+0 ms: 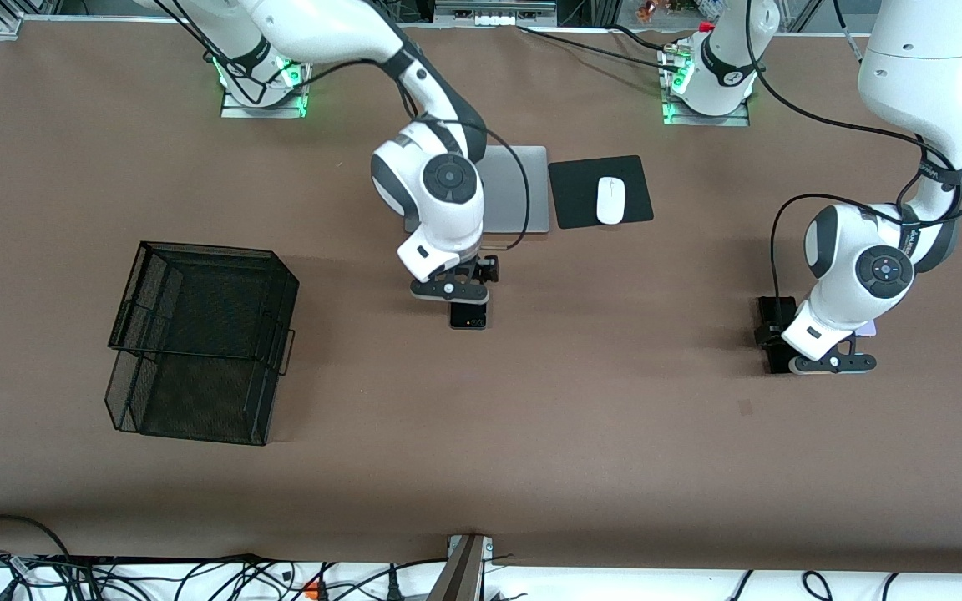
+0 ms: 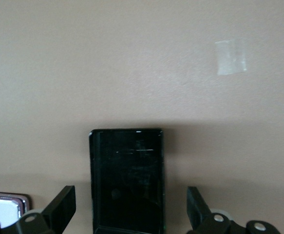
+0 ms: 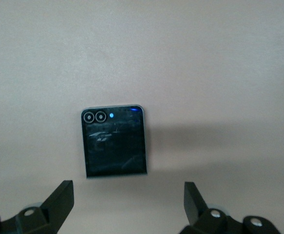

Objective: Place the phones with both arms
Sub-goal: 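Move both grippers down onto the flip phone and the black smartphone, then close the right gripper on the flip while the left gripper grasps the smartphone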

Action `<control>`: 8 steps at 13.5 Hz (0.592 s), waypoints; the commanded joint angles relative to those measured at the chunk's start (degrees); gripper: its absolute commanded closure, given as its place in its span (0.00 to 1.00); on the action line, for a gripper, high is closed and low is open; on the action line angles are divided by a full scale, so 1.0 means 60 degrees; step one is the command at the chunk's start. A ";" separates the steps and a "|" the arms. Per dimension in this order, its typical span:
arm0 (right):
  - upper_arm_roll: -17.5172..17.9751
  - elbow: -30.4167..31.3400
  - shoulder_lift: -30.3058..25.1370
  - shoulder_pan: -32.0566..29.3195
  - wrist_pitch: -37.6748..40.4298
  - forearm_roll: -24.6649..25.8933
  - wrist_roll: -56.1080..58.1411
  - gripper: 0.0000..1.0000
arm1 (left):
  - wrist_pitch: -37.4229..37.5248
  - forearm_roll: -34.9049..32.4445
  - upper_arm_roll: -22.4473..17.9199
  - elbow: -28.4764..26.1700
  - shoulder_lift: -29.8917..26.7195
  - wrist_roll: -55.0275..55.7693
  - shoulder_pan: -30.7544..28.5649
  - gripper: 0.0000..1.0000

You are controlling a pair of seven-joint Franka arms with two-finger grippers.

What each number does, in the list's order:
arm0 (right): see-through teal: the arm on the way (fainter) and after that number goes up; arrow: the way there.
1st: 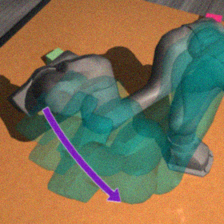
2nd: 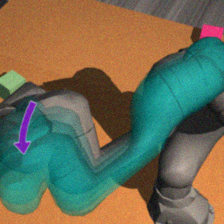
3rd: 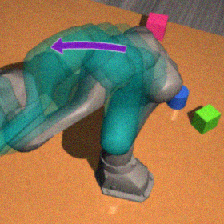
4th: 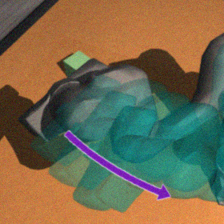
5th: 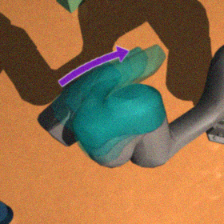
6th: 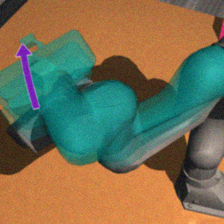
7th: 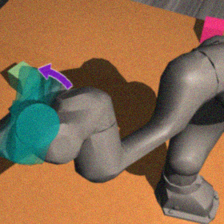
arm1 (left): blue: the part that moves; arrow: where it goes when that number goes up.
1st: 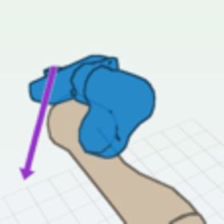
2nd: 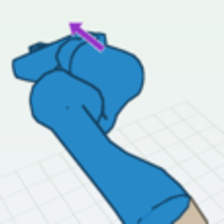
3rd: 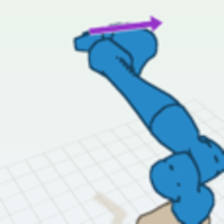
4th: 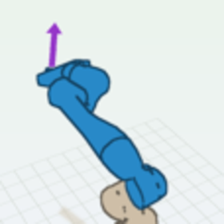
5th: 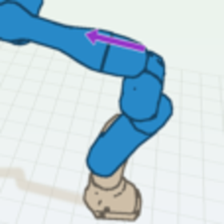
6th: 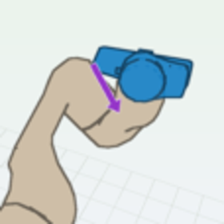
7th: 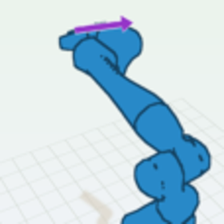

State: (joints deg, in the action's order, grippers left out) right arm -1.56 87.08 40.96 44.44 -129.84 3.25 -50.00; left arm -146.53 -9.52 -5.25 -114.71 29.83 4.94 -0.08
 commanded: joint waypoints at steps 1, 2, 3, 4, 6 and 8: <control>0.0054 -0.0261 0.0642 -0.0023 -0.0710 0.0089 -0.0119 0.00 | -0.0332 -0.0215 0.0127 -0.0218 0.0023 -0.0164 -0.0265 0.00; 0.0069 -0.0261 0.0804 -0.0023 -0.1018 0.0059 -0.0207 0.00 | -0.0362 -0.0186 0.0156 -0.0218 0.0155 -0.0149 -0.0382 0.00; 0.0069 -0.0261 0.0922 0.0020 -0.1195 0.0045 -0.0338 0.00 | -0.0377 -0.0142 0.0215 -0.0218 0.0200 -0.0149 -0.0528 0.00; 0.0055 -0.0261 0.1024 0.0064 -0.1269 0.0059 -0.0441 0.00 | -0.0377 -0.0069 0.0302 -0.0218 0.0258 -0.0149 -0.0616 0.00; 0.0069 -0.0261 0.1142 0.0050 -0.1270 0.0030 -0.0529 0.00 | -0.0392 -0.0053 0.0376 -0.0233 0.0317 -0.0135 -0.0719 0.00; 0.0069 -0.0261 0.1259 0.0050 -0.1401 0.0001 -0.0544 0.00 | -0.0392 -0.0039 0.0566 -0.0218 0.0405 -0.0135 -0.0909 0.00</control>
State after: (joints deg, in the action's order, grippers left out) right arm -1.36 86.78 47.24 44.71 -137.72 3.23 -51.99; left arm -148.30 -9.54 -3.47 -115.77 31.76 4.84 -3.54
